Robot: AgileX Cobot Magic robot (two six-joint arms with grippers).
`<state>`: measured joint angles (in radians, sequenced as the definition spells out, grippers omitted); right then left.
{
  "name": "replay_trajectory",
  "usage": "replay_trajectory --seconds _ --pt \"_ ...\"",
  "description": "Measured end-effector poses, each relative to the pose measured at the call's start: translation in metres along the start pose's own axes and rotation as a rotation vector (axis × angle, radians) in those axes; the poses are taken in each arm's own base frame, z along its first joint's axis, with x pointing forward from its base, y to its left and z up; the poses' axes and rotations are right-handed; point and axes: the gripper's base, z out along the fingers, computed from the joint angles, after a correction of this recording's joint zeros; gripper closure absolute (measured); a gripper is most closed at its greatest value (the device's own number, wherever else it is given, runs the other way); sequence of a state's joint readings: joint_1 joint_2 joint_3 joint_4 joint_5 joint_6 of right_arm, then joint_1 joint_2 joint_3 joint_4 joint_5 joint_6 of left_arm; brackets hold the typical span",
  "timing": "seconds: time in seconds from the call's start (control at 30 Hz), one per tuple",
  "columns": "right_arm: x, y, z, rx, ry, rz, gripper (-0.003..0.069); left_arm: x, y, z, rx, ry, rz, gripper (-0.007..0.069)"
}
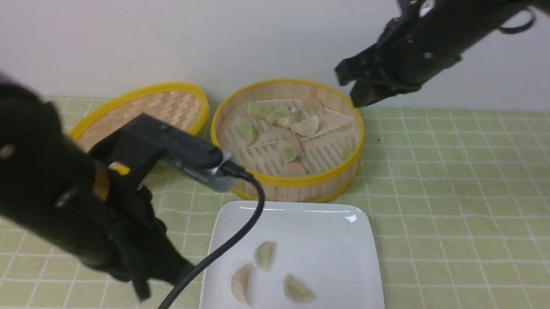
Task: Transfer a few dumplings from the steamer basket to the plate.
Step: Use the right arm to grab a dumpling from inside the steamer
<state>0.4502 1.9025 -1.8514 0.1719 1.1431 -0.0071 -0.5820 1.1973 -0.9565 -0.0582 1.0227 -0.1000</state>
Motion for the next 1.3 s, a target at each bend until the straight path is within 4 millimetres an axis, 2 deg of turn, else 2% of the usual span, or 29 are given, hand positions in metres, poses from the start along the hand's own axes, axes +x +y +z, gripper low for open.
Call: replay_trajectory --seconds 0.03,0.07,0.13,0.3,0.43,0.53,0.7,0.8,0.87,0.9,1.07,1.17,1.23,1.3 --pt "-0.001 0.001 0.003 0.000 0.003 -0.002 0.0538 0.001 0.000 0.000 0.000 -0.004 0.000 0.0631" --pt "-0.009 0.006 0.027 -0.009 0.024 -0.009 0.0493 0.012 0.001 -0.004 0.009 -0.023 -0.004 0.0631" --pt "-0.015 0.012 0.057 -0.014 0.056 -0.027 0.0412 0.021 0.002 -0.009 0.014 -0.042 -0.005 0.0631" --pt "-0.016 0.015 0.127 0.008 0.157 -0.013 0.0237 0.029 0.002 -0.022 0.020 -0.081 -0.004 0.0631" --pt "-0.015 0.010 0.162 0.042 0.173 0.014 0.0154 0.033 0.003 -0.025 0.015 -0.067 -0.001 0.0631" --pt "-0.011 0.007 0.181 0.044 0.190 0.030 0.0130 0.036 0.004 -0.026 0.000 -0.046 0.006 0.0631" --pt "-0.004 0.012 0.194 0.022 0.220 0.039 0.0139 0.037 0.005 -0.026 -0.014 -0.036 0.013 0.0631" --pt "-0.003 0.019 0.195 0.022 0.222 0.035 0.0195 0.037 0.006 -0.026 -0.026 -0.034 0.018 0.0631" --pt "0.001 0.025 0.197 0.021 0.233 0.034 0.0292 0.037 0.007 -0.026 -0.029 -0.034 0.020 0.0631" --pt "0.002 0.026 0.198 0.023 0.237 0.032 0.0318 0.037 0.007 -0.026 -0.029 -0.034 0.020 0.0631" --pt "0.003 0.026 0.196 0.040 0.228 0.017 0.0332 0.037 0.007 -0.026 -0.028 -0.035 0.020 0.0631" --pt "0.000 0.026 0.187 0.062 0.214 -0.001 0.0332 0.037 0.007 -0.026 -0.028 -0.035 0.020 0.0631" --pt "-0.005 0.027 0.172 0.069 0.200 -0.008 0.0332 0.037 0.007 -0.026 -0.028 -0.035 0.020 0.0631" --pt "-0.015 0.030 0.144 0.067 0.155 -0.015 0.0332 0.037 0.007 -0.026 -0.028 -0.035 0.020 0.0631"
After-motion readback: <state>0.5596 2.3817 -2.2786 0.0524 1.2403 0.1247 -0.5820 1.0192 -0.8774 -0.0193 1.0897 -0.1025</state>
